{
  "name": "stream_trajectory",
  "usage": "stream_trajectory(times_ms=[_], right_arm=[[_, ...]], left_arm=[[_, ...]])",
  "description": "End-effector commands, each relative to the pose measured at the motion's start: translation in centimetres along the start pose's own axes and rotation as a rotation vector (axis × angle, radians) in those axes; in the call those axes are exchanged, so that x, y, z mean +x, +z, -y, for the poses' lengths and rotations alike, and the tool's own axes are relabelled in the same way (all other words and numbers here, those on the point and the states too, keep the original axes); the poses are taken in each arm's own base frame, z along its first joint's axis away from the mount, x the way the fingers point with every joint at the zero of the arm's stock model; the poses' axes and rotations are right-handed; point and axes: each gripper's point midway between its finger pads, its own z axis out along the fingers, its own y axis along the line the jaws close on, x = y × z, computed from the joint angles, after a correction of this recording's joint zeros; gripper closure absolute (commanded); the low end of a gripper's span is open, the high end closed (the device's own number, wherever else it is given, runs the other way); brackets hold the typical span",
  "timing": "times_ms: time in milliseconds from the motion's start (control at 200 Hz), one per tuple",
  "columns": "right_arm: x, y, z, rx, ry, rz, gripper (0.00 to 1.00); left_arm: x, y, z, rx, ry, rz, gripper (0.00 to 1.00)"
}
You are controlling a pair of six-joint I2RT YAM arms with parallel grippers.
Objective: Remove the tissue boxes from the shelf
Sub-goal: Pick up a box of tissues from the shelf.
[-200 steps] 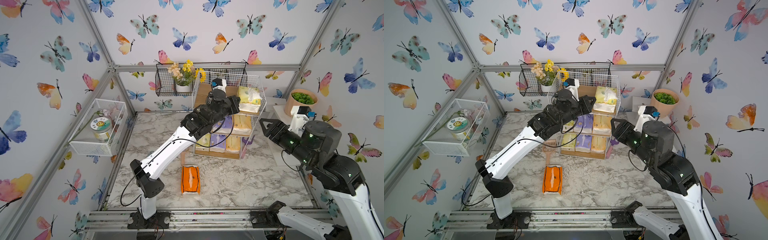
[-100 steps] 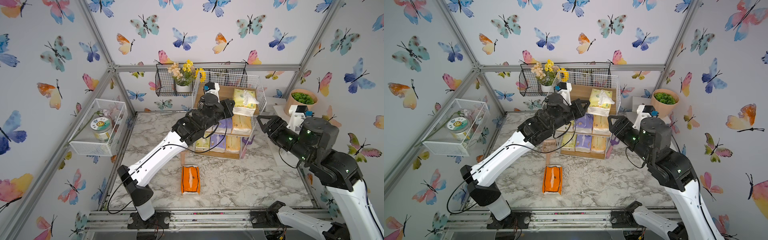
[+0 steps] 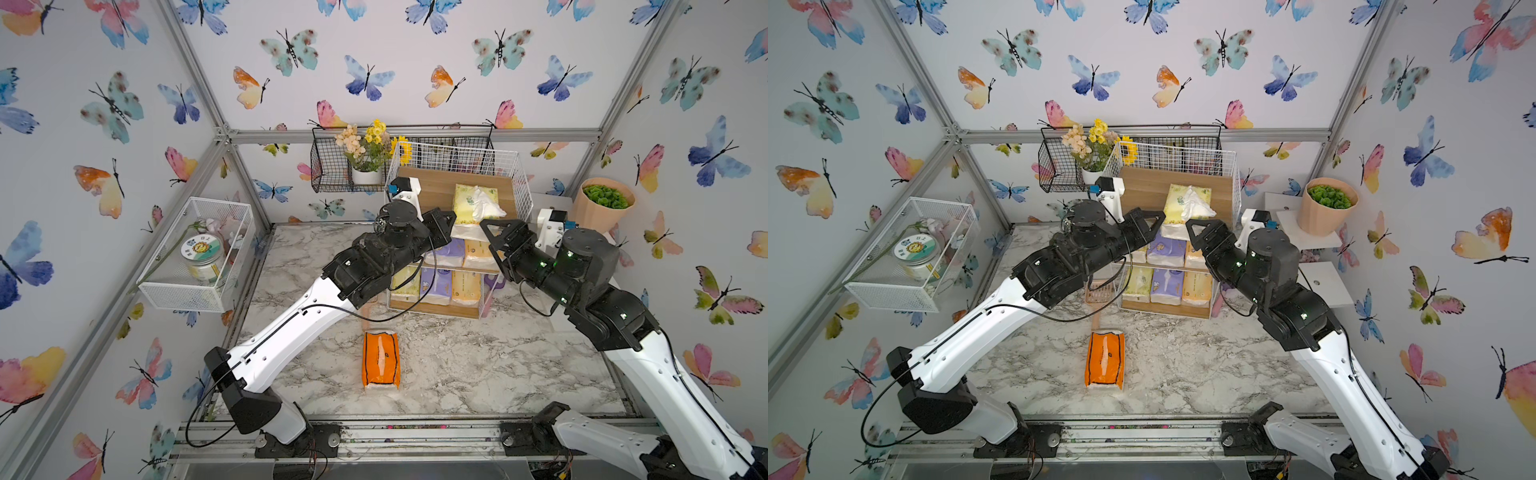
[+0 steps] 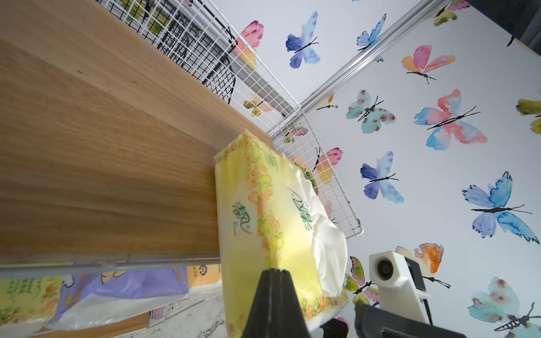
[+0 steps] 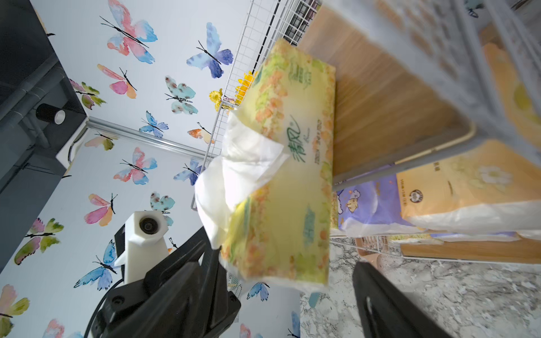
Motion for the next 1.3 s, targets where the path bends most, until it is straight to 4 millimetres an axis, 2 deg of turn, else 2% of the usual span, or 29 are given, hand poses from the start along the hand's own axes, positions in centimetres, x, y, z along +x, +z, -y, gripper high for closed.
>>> stream_trajectory(times_ms=[0,150,345,576,661,716,761,821,926,991,1101,1296], right_arm=[[-0.2,0.2,-2.7,-0.127,0.030,0.003,0.16],[-0.2,1.1,-2.5,-0.129,0.056,0.005,0.22],[-0.2,1.1,-2.3,-0.127,0.069,0.006,0.40],[0.4,0.7,-1.8,-0.122,0.071,-0.017,0.67],[0.6,0.2,-1.9,-0.131,0.047,-0.023,0.77],[0.6,-0.3,-2.0,-0.131,0.026,-0.027,0.81],[0.6,-0.8,-2.2,-0.133,0.008,-0.031,0.83],[0.8,-1.5,-2.5,-0.143,-0.017,-0.042,0.86],[1.5,-2.7,-3.1,-0.168,-0.056,-0.084,0.90],[2.2,-3.4,-3.5,-0.190,-0.083,-0.125,0.91],[3.5,-4.6,-4.0,-0.220,-0.119,-0.200,0.92],[4.7,-6.0,-5.1,-0.281,-0.127,-0.277,0.97]], left_arm=[[-0.9,-1.4,1.3,0.047,-0.022,0.022,1.00],[-0.5,-1.9,1.1,0.044,-0.042,0.017,1.00],[-0.3,-2.9,0.5,0.031,-0.078,0.026,1.00],[-0.1,-3.3,1.3,0.065,-0.083,0.018,1.00],[-0.5,-4.0,1.7,0.086,-0.089,0.036,0.74],[-1.0,-4.7,1.8,0.091,-0.098,0.056,0.50],[-1.4,-5.4,1.9,0.092,-0.106,0.075,0.35],[-1.9,-6.6,1.5,0.085,-0.126,0.098,0.22],[-1.7,-8.5,0.4,0.079,-0.185,0.110,0.06],[-1.0,-9.3,-0.1,0.098,-0.222,0.092,0.00],[0.3,-9.9,0.2,0.165,-0.281,0.041,0.01],[2.8,-9.1,1.1,0.291,-0.443,-0.070,0.01]])
